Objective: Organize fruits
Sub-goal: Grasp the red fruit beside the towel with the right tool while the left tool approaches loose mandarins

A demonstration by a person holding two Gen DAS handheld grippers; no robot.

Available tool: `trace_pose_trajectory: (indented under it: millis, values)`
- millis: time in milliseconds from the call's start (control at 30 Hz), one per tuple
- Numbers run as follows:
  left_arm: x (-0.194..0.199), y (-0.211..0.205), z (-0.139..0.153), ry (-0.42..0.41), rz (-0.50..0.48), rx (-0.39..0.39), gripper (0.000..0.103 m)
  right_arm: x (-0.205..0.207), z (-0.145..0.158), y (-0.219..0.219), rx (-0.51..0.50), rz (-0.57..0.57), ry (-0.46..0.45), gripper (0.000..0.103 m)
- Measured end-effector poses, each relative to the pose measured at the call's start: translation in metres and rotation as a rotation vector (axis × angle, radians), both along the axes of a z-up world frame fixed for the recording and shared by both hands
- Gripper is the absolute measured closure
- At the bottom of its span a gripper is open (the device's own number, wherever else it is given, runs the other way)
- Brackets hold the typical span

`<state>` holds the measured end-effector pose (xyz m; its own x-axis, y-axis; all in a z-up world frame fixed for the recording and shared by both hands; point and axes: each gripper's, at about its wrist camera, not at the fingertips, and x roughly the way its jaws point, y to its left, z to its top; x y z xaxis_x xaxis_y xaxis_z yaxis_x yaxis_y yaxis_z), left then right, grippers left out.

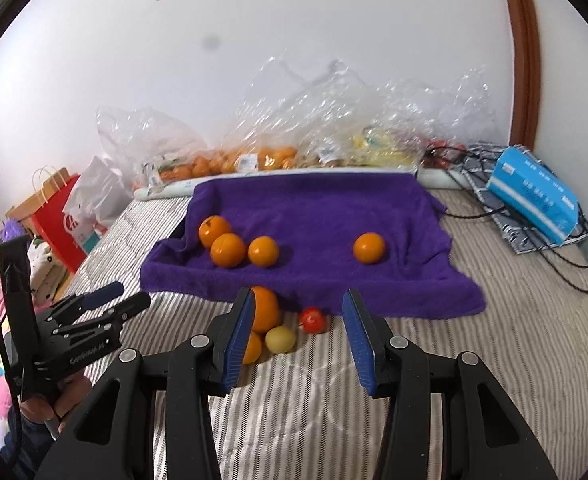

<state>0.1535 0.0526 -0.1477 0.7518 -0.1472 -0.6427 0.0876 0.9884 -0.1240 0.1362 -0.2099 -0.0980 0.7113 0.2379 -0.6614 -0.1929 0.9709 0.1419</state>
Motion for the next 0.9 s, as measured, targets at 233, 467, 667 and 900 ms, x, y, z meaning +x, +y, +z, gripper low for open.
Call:
trace_pose_trajectory:
  millis: [233, 467, 667, 900]
  values:
    - [-0.003, 0.015, 0.002, -0.007, 0.047, -0.058, 0.046, 0.005, -0.016, 0.01, -0.012, 0.017, 0.042, 0.057]
    - [-0.002, 0.021, 0.002, 0.0, 0.07, -0.072, 0.046, 0.014, -0.042, 0.015, -0.024, 0.02, 0.08, 0.06]
    - [-0.001, 0.017, 0.0, 0.008, 0.058, -0.056, 0.046, 0.029, -0.057, 0.011, -0.055, -0.011, 0.092, 0.07]
    - [0.003, 0.01, -0.005, 0.029, 0.038, -0.027, 0.046, 0.049, -0.067, 0.009, -0.055, 0.007, 0.114, 0.074]
